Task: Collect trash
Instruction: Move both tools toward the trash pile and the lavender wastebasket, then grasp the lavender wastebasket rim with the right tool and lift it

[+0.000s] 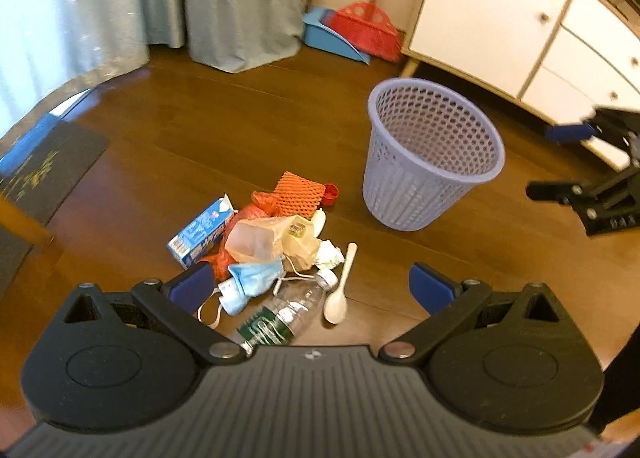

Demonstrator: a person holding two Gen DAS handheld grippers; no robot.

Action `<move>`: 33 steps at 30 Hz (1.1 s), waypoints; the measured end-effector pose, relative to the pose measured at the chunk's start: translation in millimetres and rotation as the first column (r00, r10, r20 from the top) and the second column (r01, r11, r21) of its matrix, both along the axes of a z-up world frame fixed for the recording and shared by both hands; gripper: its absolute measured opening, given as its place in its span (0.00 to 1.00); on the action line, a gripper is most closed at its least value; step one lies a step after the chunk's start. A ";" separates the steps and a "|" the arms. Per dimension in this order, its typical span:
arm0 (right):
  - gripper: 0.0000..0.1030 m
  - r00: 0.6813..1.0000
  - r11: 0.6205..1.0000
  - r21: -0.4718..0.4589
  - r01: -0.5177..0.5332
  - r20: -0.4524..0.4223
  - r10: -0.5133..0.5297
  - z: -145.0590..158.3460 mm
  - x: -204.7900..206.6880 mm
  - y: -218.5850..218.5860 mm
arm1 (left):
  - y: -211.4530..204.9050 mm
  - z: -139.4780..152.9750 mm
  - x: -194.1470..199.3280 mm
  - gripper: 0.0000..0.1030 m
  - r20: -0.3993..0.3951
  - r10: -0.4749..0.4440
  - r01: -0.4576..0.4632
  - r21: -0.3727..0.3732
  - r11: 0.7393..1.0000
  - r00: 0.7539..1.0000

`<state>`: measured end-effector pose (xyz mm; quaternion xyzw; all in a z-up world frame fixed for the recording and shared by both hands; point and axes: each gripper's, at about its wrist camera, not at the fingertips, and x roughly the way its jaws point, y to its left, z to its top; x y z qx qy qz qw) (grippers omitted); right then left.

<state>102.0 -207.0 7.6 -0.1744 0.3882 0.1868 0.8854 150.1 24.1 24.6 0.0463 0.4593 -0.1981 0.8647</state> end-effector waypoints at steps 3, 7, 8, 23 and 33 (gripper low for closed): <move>0.68 0.997 0.997 -0.012 -0.073 -0.038 0.072 -37.7 28.4 -12.3 | 6.4 -29.5 20.3 0.99 0.005 -0.031 0.031 0.006 0.999 0.999; 0.60 0.984 0.985 -0.055 -0.165 -0.073 0.161 -85.3 66.7 -26.1 | 14.7 -66.9 44.5 0.91 -0.048 -0.061 0.060 -0.020 0.998 0.997; 0.58 0.980 0.982 -0.043 -0.183 -0.087 0.178 -93.0 74.2 -29.6 | 13.8 -73.3 49.3 0.91 -0.052 -0.081 0.080 -0.022 0.997 0.995; 0.16 0.954 0.957 -0.034 -0.288 -0.095 0.284 -151.9 104.0 -37.3 | -8.6 -106.9 47.7 0.91 0.080 -0.091 0.100 -0.120 0.988 0.993; 0.09 0.955 0.956 -0.023 -0.291 -0.057 0.290 -153.2 99.5 -36.2 | 6.7 -103.6 22.5 0.90 0.118 0.048 -0.025 -0.192 0.981 0.992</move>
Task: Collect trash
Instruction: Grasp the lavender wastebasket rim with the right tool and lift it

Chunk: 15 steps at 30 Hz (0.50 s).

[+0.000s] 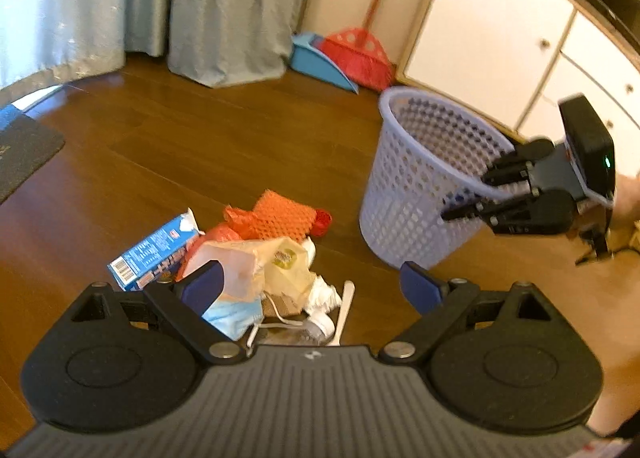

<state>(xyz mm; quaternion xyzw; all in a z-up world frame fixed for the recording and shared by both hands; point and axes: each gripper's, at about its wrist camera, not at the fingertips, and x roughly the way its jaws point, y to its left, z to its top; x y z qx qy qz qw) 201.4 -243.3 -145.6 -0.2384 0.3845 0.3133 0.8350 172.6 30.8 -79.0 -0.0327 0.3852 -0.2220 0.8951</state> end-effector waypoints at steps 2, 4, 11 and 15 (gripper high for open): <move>0.06 1.000 1.000 -0.006 -0.016 -0.007 0.016 -2.8 -2.4 1.5 | 5.8 -3.5 1.2 0.89 -0.010 0.035 -0.035 -0.035 0.999 0.999; 0.00 1.000 1.000 0.005 -0.024 -0.015 0.024 -7.6 -2.8 1.8 | 10.3 -9.0 3.0 0.87 -0.020 0.061 -0.062 -0.053 0.997 0.998; 0.01 0.998 0.997 -0.066 0.032 0.059 -0.028 -12.1 -9.3 8.0 | 15.4 -22.7 1.5 0.86 0.014 0.073 -0.073 -0.030 0.997 0.997; 0.04 0.983 0.953 -0.302 0.003 0.174 0.052 -22.6 -37.3 25.4 | 12.8 -42.0 -4.5 0.86 0.004 0.043 -0.043 0.009 0.999 0.999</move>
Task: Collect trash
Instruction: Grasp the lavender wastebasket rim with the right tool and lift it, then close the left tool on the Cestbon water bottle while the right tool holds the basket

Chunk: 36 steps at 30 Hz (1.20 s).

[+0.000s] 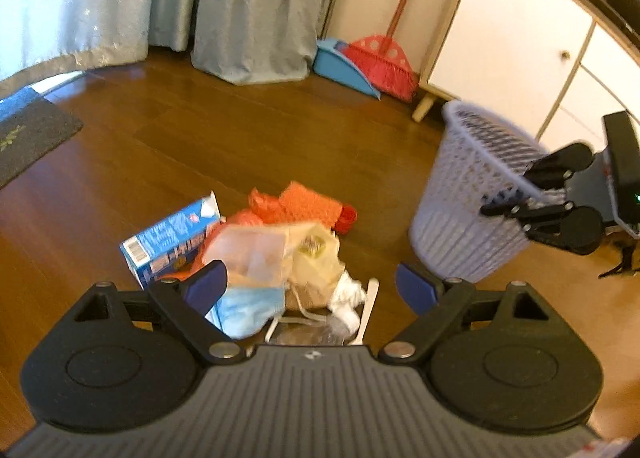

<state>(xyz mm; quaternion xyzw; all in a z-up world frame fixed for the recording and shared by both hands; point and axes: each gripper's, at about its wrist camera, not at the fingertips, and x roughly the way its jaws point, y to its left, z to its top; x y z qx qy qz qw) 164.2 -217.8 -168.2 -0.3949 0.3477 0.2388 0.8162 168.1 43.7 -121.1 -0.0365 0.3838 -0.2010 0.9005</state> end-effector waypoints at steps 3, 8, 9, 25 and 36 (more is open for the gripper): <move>0.07 0.999 0.993 -0.120 0.005 0.042 0.000 -9.6 -12.2 1.3 | -4.9 -17.2 -7.2 0.83 -0.026 -0.036 0.037 0.058 0.998 0.999; 0.07 0.999 0.963 -0.268 -0.009 0.046 0.022 -28.3 -26.5 5.1 | -11.3 -41.2 -24.2 0.79 -0.043 -0.105 0.110 0.136 0.985 0.994; 0.07 0.999 0.959 -0.282 -0.010 0.048 0.024 -32.3 -29.0 5.7 | -11.4 -45.3 -26.3 0.79 -0.047 -0.112 0.118 0.145 0.982 0.993; 0.02 0.995 0.973 -0.220 -0.066 0.057 0.080 -92.7 -50.7 45.3 | 8.0 -77.0 -29.0 0.77 -0.101 -0.155 0.177 0.257 0.950 0.983; 0.00 0.986 0.939 -0.314 0.141 0.124 -0.107 -105.7 -20.6 45.6 | 5.7 -79.6 -23.9 0.76 -0.090 -0.144 0.162 0.248 0.955 0.986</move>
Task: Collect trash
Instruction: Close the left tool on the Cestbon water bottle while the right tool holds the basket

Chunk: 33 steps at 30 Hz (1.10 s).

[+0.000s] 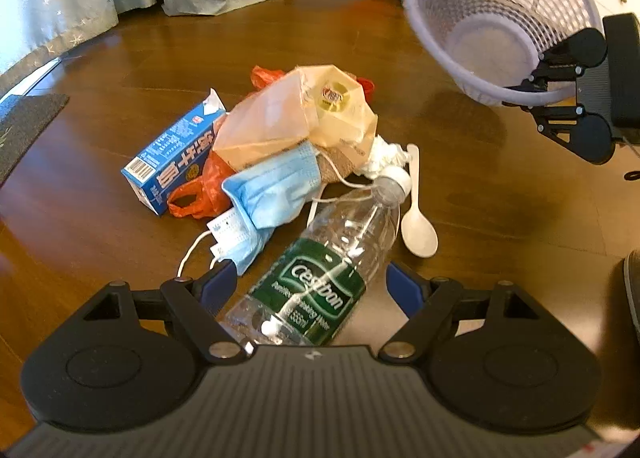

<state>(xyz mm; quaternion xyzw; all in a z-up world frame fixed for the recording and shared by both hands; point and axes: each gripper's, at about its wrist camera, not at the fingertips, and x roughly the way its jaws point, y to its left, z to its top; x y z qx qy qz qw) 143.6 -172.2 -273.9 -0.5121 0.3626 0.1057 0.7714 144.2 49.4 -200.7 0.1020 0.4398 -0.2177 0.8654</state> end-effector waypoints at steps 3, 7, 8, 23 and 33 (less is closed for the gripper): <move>0.01 1.000 1.000 0.000 0.000 0.016 0.000 -2.0 4.2 -0.6 | 0.5 -0.3 1.7 0.76 0.006 -0.002 0.002 -0.001 1.000 1.000; 0.01 1.000 0.999 0.034 -0.020 0.021 0.020 -6.0 8.8 2.1 | 3.0 -2.9 3.0 0.76 0.007 -0.005 0.005 0.004 1.000 1.000; 0.02 1.000 0.999 0.039 -0.026 0.017 0.025 -8.4 8.4 2.1 | 3.5 -3.6 3.3 0.76 0.008 -0.009 0.009 0.006 1.000 1.000; 0.03 0.999 0.997 0.066 -0.029 0.031 0.027 -10.9 7.5 -4.4 | -18.5 -30.7 6.2 0.70 -0.031 -0.286 0.286 0.184 0.940 0.958; 0.03 0.999 0.997 0.068 -0.032 0.031 0.030 -11.9 4.9 -6.4 | -28.6 -46.8 12.6 0.62 -0.083 -0.351 0.360 0.281 0.889 0.933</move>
